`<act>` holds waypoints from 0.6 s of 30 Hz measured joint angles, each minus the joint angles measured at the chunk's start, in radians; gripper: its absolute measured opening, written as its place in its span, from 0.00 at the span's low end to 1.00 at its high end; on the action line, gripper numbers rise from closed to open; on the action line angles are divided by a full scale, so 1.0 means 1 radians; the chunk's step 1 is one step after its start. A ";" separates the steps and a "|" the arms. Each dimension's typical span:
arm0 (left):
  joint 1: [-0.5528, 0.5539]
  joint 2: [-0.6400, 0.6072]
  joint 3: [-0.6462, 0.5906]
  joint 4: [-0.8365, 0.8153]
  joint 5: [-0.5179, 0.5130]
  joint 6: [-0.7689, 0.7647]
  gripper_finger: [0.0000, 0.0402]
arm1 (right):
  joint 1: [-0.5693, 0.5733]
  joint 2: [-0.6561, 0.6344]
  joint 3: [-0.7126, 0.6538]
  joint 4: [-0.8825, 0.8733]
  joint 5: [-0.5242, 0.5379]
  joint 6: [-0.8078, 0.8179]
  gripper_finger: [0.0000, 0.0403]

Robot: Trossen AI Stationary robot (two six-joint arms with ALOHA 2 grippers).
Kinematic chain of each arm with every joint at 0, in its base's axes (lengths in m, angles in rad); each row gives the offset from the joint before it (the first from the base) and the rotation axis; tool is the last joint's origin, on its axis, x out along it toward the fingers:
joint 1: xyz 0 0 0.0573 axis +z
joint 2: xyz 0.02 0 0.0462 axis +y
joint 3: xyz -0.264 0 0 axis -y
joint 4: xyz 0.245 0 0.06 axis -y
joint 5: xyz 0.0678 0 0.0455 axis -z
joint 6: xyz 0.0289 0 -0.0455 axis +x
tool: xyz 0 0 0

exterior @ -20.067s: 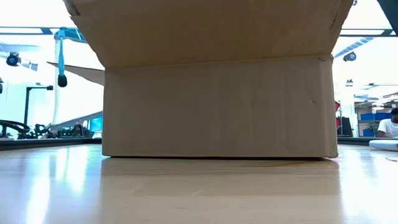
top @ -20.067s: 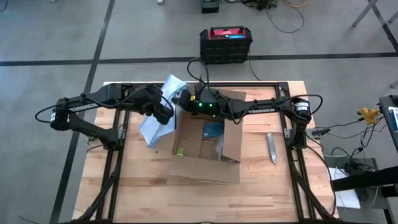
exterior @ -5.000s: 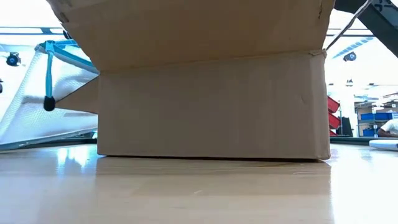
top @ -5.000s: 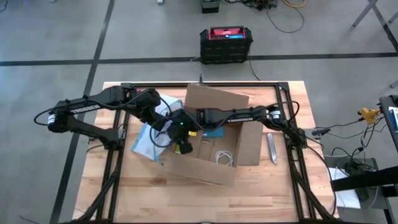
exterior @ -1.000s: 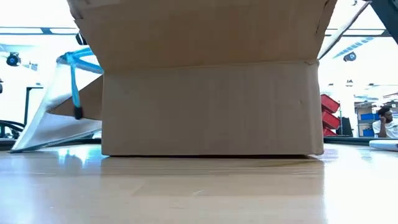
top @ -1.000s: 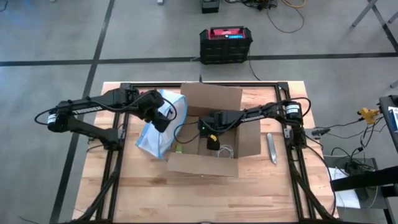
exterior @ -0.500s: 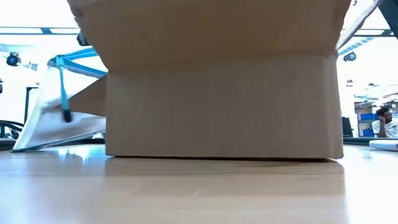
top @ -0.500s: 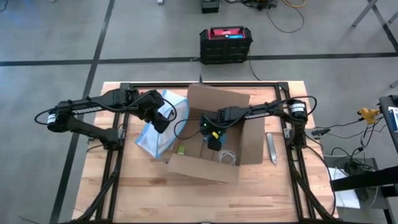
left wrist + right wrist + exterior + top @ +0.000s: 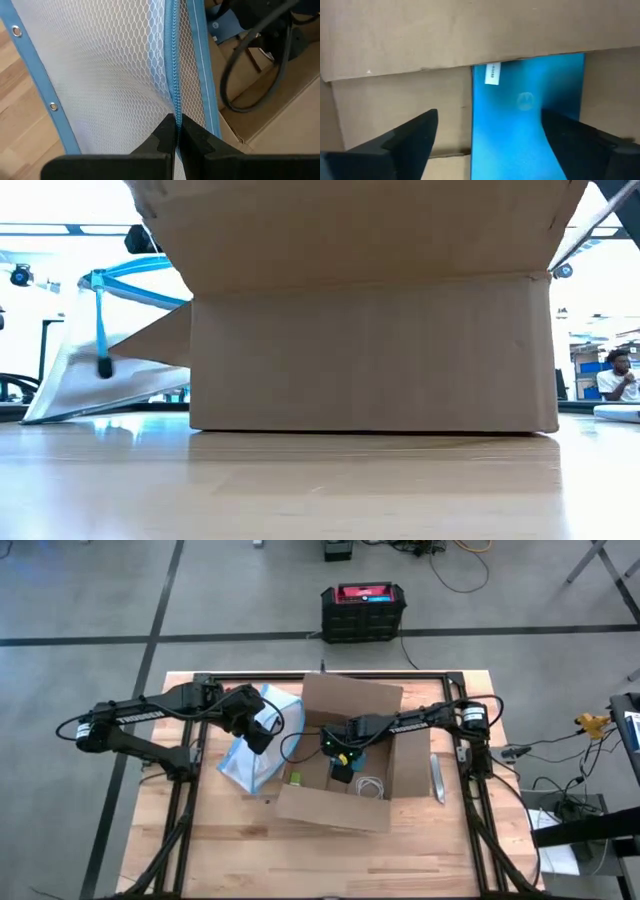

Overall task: Unpack boxes
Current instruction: Put the blue cellphone into the blue zip bag

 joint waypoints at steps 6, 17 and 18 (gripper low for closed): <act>0.000 0.000 0.000 0.008 0.000 0.003 0.00 | 0.017 -0.008 0.017 -0.046 -0.071 -0.002 0.88; 0.000 0.000 -0.001 0.017 0.000 -0.008 0.00 | 0.022 -0.046 0.043 -0.171 0.068 0.041 0.88; 0.000 0.000 -0.002 0.017 0.000 -0.008 0.00 | 0.023 -0.047 0.042 -0.170 0.068 0.048 0.89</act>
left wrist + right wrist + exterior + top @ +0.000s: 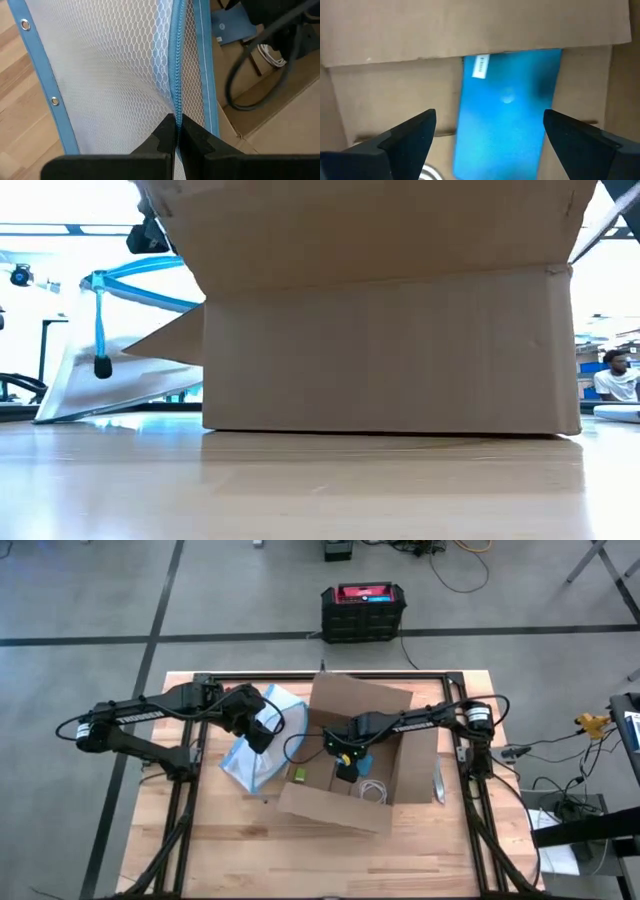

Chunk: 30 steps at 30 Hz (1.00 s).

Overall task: Unpack boxes
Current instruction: Put the blue cellphone into the blue zip bag

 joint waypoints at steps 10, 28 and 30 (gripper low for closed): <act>0.000 0.000 0.000 0.004 0.000 0.002 0.00 | -0.004 0.004 -0.011 -0.090 -0.002 0.132 0.98; 0.000 0.000 -0.001 0.007 0.020 -0.001 0.00 | -0.006 0.058 0.026 -0.083 0.026 0.112 0.99; 0.000 0.000 -0.001 0.007 0.020 -0.001 0.00 | -0.011 0.065 0.026 -0.071 0.018 0.107 0.99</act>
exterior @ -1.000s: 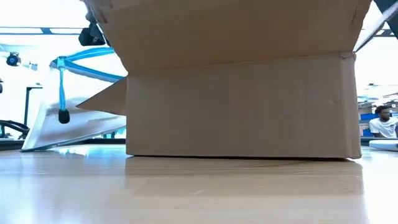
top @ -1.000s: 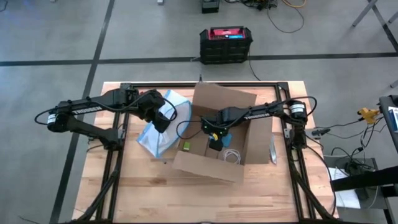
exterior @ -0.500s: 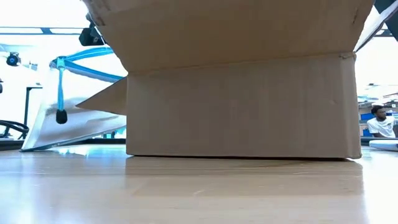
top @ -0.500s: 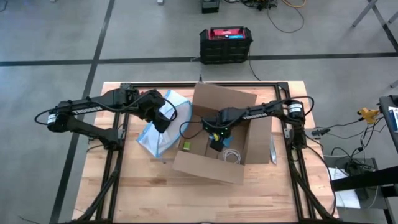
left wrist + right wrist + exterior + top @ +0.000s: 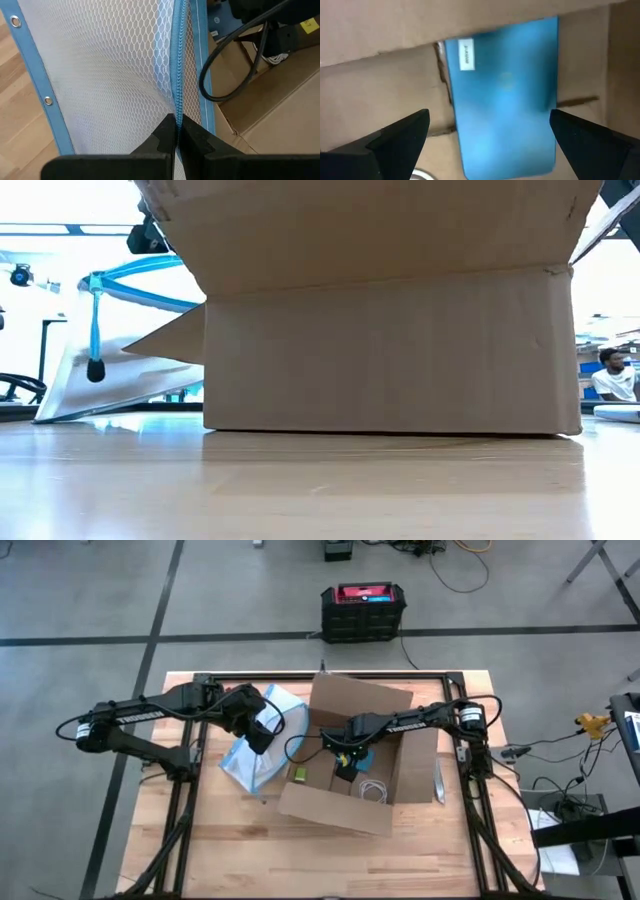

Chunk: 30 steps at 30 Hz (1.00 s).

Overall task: Unpack boxes
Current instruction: Put the blue cellphone into the blue zip bag

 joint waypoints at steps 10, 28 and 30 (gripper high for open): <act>0.000 0.000 0.000 0.000 0.005 -0.022 0.00 | 0.041 -0.006 -0.006 -0.011 -0.191 0.058 0.99; 0.000 0.000 0.000 0.000 0.010 -0.023 0.00 | 0.073 0.007 0.022 0.007 -0.041 0.250 0.99; 0.000 0.000 0.000 -0.001 0.023 -0.023 0.00 | 0.070 0.022 0.022 0.009 -0.032 0.242 0.99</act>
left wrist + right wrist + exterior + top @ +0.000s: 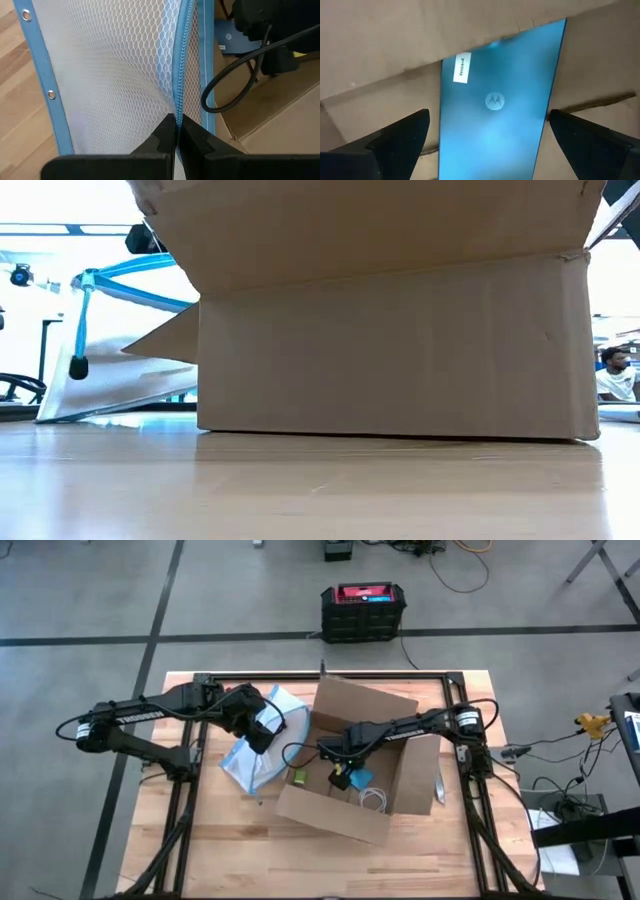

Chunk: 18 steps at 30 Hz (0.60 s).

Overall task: Unpack boxes
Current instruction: Put the blue cellphone into the blue zip bag

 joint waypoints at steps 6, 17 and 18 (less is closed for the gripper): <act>0.000 0.000 0.000 0.000 0.004 0.000 0.00 | -0.003 0.040 0.000 0.021 0.001 -0.008 0.99; 0.000 0.000 0.000 -0.001 0.003 0.000 0.00 | -0.008 0.093 0.004 0.041 -0.019 -0.020 0.95; 0.000 0.000 0.000 0.000 0.003 0.000 0.00 | -0.009 0.093 0.004 0.041 -0.019 -0.023 0.93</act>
